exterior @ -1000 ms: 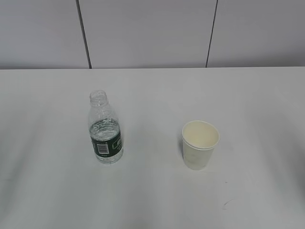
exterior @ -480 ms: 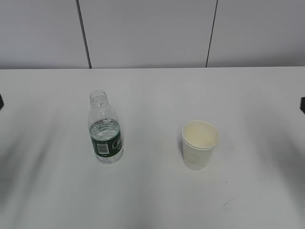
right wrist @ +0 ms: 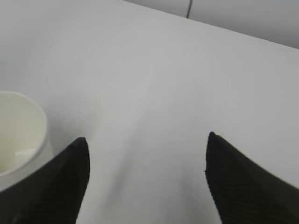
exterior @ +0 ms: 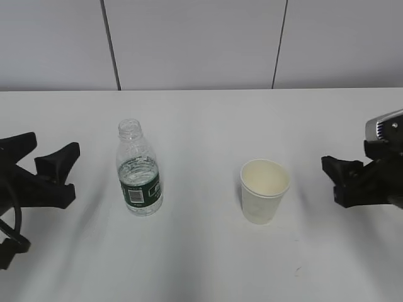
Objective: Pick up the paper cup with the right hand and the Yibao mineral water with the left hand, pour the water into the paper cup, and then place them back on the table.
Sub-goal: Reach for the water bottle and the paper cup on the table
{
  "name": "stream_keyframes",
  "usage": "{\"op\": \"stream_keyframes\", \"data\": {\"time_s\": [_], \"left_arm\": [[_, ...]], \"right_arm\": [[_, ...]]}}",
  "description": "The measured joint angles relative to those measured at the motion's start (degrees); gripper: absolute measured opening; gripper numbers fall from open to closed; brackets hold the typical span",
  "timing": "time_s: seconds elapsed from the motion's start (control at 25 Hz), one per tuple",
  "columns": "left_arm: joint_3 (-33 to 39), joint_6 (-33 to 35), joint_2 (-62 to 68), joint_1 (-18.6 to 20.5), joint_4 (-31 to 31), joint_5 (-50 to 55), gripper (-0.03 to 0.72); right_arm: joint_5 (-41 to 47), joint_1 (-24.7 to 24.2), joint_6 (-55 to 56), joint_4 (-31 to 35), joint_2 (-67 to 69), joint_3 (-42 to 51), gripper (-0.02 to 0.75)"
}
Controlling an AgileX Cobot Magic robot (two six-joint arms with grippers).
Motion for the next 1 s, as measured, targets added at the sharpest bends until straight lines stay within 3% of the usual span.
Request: {"op": "stream_keyframes", "data": {"time_s": [0.16,0.44,0.68,1.0], "left_arm": [[-0.22,-3.50,9.11,0.00,4.80,-6.92,0.460],[-0.59,-5.76,17.56,-0.18,8.41,-7.41,0.458],[-0.59,-5.78,17.64,-0.18,8.55,-7.62,0.457],[-0.59,-5.78,17.64,-0.18,8.55,-7.62,0.457]], "right_arm": [[-16.61,0.11,8.02,-9.80,7.67,4.40,0.573],[-34.25,0.11,9.84,-14.57,20.33,9.87,0.573],[-36.56,0.11,9.98,-23.51,31.25,7.63,0.573],[-36.94,0.11,9.98,-26.90,39.11,-0.62,0.573]]}}
